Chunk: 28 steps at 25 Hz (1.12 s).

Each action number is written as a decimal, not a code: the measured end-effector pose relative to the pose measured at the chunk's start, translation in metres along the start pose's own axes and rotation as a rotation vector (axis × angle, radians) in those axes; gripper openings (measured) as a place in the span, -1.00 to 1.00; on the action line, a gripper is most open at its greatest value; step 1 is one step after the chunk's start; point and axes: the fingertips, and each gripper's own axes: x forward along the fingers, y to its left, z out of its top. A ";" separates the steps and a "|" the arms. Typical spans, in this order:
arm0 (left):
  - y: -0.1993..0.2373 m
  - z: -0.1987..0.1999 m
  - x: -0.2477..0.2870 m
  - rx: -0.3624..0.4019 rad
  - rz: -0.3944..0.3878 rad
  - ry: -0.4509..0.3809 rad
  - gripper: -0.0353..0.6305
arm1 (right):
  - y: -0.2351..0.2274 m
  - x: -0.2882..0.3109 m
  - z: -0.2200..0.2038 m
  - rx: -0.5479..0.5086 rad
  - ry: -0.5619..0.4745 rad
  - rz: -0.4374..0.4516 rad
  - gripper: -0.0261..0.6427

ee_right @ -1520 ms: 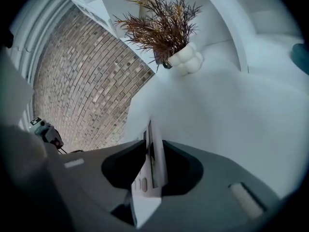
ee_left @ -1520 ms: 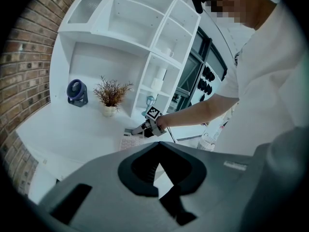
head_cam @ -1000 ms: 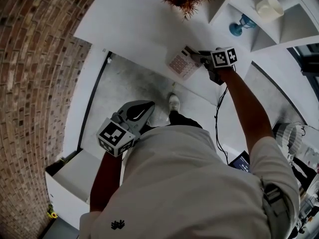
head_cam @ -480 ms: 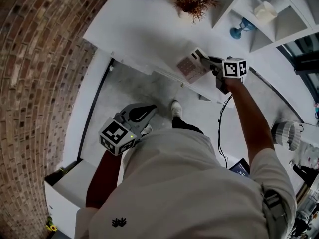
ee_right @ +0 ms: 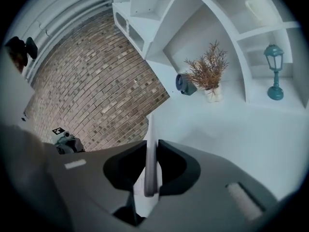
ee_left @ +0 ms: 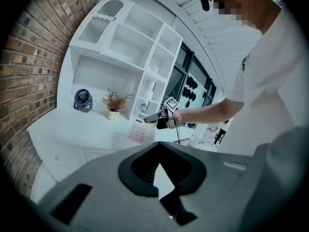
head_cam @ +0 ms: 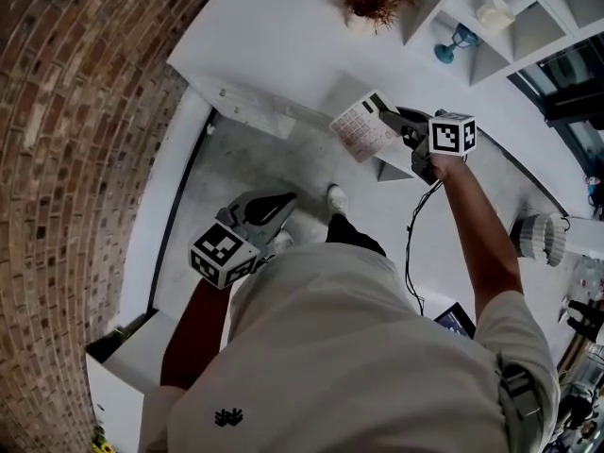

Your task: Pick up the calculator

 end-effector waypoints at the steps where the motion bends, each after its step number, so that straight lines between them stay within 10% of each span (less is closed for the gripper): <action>1: -0.002 -0.004 -0.007 0.002 -0.003 0.000 -0.88 | 0.011 0.000 -0.002 -0.008 -0.004 -0.001 -0.69; 28: -0.039 -0.070 -0.091 0.005 -0.044 -0.038 -0.88 | 0.176 -0.006 -0.059 -0.062 -0.006 0.048 -0.70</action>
